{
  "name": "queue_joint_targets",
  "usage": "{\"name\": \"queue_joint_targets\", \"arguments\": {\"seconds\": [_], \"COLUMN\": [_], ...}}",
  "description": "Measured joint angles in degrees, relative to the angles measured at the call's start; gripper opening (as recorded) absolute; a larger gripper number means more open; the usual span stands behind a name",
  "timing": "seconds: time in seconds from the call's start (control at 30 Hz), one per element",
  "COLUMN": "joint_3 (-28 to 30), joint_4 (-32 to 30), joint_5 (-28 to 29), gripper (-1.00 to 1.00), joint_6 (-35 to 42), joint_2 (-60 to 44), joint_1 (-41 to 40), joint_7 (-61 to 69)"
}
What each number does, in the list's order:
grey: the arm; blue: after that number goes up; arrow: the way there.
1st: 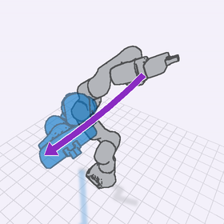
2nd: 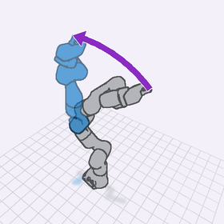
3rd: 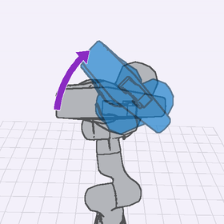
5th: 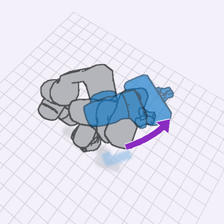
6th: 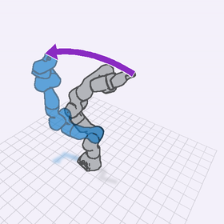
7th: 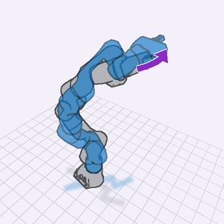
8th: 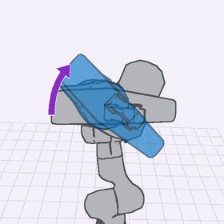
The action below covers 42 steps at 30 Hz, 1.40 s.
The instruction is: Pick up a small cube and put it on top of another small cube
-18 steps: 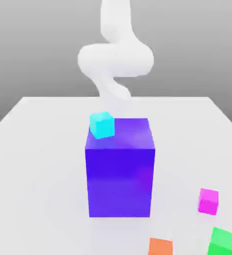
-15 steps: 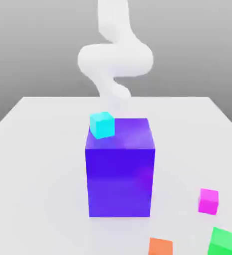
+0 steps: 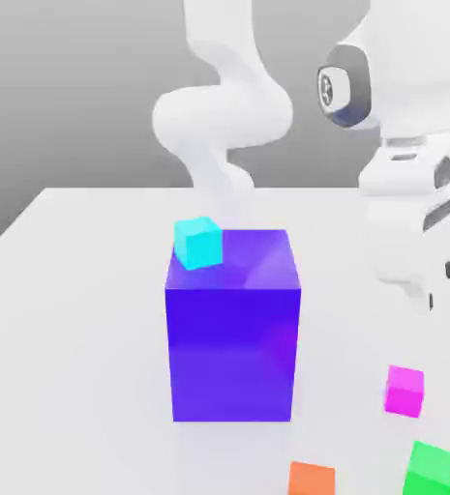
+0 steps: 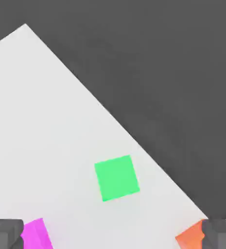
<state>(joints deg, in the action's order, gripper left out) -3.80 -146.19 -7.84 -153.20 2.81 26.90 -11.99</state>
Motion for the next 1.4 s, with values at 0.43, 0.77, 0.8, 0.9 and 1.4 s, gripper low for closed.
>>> {"name": "queue_joint_targets", "arguments": {"seconds": [0.43,0.77,0.8,0.9,1.4], "joint_3": [1.97,0.95,0.68,0.76,2.77], "joint_4": [-2.09,-3.49,-3.9,-0.38,17.98], "joint_5": [11.47,10.74,10.19,9.28,8.64], "gripper": [-1.0,-1.0,-1.0,-1.0,1.0], "joint_6": [-16.01,-10.29,-8.63,-4.0,1.5], "joint_2": [-23.73,-16.62,-14.59,-13.51,-26.4], "joint_1": [7.45,6.65,6.48,4.9,-1.46], "joint_7": [-0.01,0.6,0.98,4.64,18.83]}}
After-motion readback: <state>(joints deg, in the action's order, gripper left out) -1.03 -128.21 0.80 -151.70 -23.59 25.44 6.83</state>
